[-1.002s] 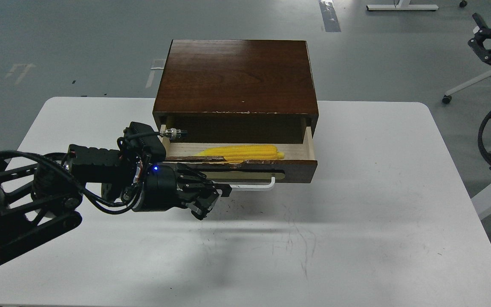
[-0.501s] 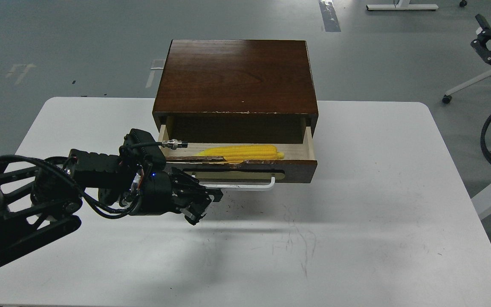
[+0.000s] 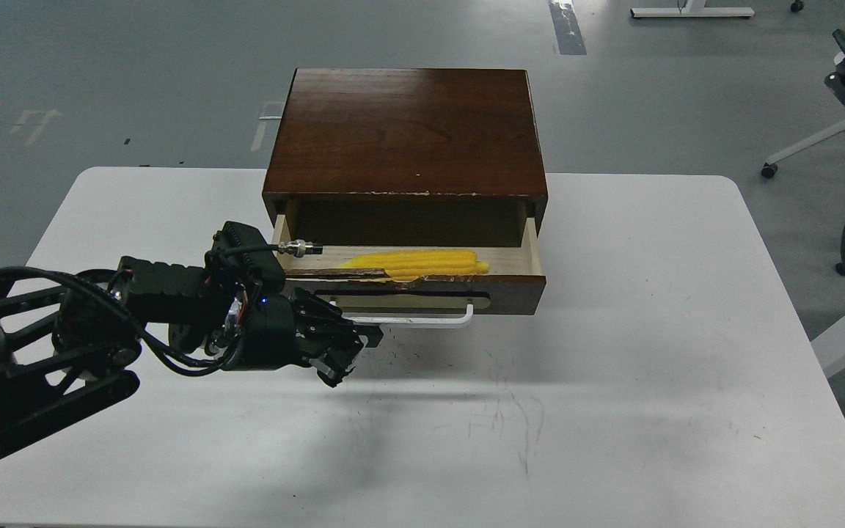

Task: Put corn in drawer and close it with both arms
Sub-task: 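Push the drawer front with the left gripper toward the box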

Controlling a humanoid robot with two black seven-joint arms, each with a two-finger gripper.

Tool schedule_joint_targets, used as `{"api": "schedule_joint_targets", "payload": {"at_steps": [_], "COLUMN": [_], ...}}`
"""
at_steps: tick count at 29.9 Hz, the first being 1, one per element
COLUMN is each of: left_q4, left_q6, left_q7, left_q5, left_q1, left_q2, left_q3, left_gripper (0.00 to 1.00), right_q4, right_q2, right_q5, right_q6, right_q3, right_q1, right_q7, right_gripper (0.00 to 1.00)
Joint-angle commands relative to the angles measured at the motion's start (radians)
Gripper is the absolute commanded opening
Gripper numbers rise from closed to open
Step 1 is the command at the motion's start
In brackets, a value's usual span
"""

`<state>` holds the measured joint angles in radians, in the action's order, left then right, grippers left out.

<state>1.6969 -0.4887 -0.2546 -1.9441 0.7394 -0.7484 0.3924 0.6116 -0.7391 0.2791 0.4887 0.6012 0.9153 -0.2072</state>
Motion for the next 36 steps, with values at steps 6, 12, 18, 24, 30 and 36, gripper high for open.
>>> {"api": "schedule_joint_targets", "payload": {"at_steps": [6,12,18,24,30,36], "left_q4": [-0.046,-0.065,-0.117,-0.12,-0.17,-0.206], "left_q6": [0.0,0.0,0.0,0.0,0.0,0.0], "left_q7": [-0.003,0.0,0.003,0.002,0.006,0.003], "left_q5": [0.004,0.007,0.005,0.008,0.01,0.013], "left_q1": [0.002,0.005,0.005,0.012,0.034,0.055], "left_q2": [0.003,0.004,0.006,0.006,0.053,0.063], "left_q3": [0.003,0.014,0.014,0.017,0.016,0.016], "left_gripper": [0.0,0.0,0.0,0.0,0.0,0.0], "right_q4": [0.0,0.0,0.002,0.008,0.016,0.013], "right_q2": [-0.029,-0.034,-0.033,-0.033,-0.034,-0.034], "right_q5": [-0.001,-0.005,-0.008,-0.011,-0.011,-0.011], "right_q6": [0.0,0.0,0.0,0.0,0.0,0.0], "right_q3": [-0.006,-0.009,-0.014,-0.02,-0.02,-0.02], "right_q1": [-0.006,-0.006,-0.006,-0.006,-0.006,-0.004], "right_q7": [0.002,0.002,0.003,0.005,0.026,0.028], "right_gripper": [1.0,1.0,1.0,1.0,1.0,1.0]}}
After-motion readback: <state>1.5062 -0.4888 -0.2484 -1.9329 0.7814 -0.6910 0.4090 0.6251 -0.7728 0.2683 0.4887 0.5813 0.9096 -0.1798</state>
